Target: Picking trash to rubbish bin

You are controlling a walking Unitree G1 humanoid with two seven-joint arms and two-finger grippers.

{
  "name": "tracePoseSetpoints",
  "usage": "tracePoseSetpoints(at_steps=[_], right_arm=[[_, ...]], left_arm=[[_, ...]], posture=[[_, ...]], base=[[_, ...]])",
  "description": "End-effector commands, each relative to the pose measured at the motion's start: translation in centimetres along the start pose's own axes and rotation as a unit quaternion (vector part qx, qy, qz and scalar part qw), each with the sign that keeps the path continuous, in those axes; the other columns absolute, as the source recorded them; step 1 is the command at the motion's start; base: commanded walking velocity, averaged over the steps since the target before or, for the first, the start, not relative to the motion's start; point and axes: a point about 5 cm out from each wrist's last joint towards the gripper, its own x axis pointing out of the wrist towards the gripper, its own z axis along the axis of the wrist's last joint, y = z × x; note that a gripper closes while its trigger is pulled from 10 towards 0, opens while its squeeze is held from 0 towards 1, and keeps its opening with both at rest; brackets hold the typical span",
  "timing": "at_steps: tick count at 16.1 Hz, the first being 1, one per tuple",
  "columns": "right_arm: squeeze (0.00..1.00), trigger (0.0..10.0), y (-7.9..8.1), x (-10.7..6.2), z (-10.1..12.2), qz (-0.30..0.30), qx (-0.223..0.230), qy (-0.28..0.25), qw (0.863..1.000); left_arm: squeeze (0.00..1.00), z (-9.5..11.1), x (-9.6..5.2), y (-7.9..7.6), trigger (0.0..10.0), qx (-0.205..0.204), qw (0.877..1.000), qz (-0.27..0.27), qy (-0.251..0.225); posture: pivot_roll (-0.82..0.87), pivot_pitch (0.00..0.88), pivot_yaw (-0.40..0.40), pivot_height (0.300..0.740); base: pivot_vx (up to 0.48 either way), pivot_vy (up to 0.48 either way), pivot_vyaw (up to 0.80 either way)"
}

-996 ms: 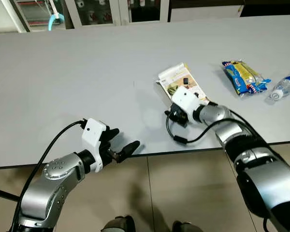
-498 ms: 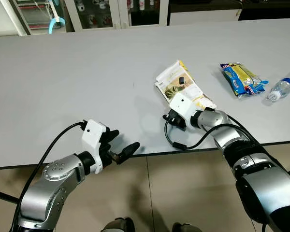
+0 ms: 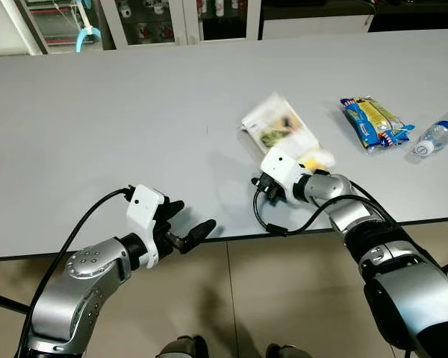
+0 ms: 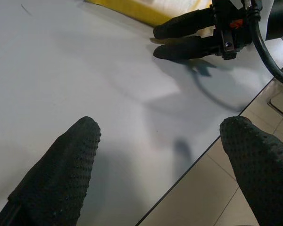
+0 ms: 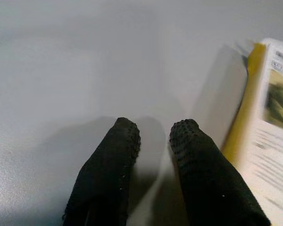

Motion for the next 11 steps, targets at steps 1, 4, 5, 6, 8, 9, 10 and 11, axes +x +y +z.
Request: tracePoseSetpoints(at_steps=[1,4,5,6,8,9,10,11], right_arm=[[0.0,0.0,2.2,-0.2,-3.3,0.046,0.024,0.067,0.996],[0.0,0.0,0.3,-0.6,-2.2,-0.009,0.025,0.042,0.999],[0.0,0.0,-0.3,-0.7,-1.9,-0.031,0.027,0.035,0.999],[0.0,0.0,-1.4,-1.0,-1.2,-0.069,0.026,0.018,0.997],[1.0,1.9,-2.8,-1.4,0.0,-0.118,0.028,-0.009,0.993],[1.0,10.0,-3.6,-1.6,0.7,-0.136,0.031,-0.024,0.99],[1.0,10.0,-3.9,-1.6,1.1,-0.144,0.029,-0.031,0.989],[1.0,10.0,-4.2,-1.7,1.7,-0.153,0.028,-0.04,0.987]], left_arm=[[0.0,0.2,-0.1,-0.2,10.0,0.007,1.0,-0.006,0.002],[0.0,0.2,-0.1,-0.1,10.0,0.007,1.0,-0.005,0.003],[0.0,0.2,-0.1,-0.1,10.0,0.007,1.0,-0.006,0.003],[0.0,0.2,-0.1,-0.1,10.0,0.007,1.0,-0.007,0.003],[0.0,0.2,-0.1,-0.1,10.0,0.008,1.0,-0.008,0.003],[0.0,0.2,0.0,-0.1,10.0,0.008,1.0,-0.008,0.003],[0.0,0.2,0.0,-0.1,10.0,0.009,1.0,-0.008,0.004],[0.0,0.2,0.0,-0.1,10.0,0.008,1.0,-0.009,0.004]], posture=[[0.01,0.147,0.067,0.74],[0.01,0.147,0.067,0.74],[0.01,0.147,0.067,0.74],[0.01,0.147,0.067,0.74],[0.01,0.147,0.067,0.74],[0.01,0.147,0.067,0.74],[0.0,0.139,0.071,0.74],[0.0,0.139,0.071,0.74]], base=[[0.0,0.0,0.0],[0.0,0.0,0.0],[0.0,0.0,0.0],[0.0,0.0,0.0],[0.0,0.0,0.0],[0.0,0.0,0.0],[0.0,0.0,0.0],[0.0,0.0,0.0]])
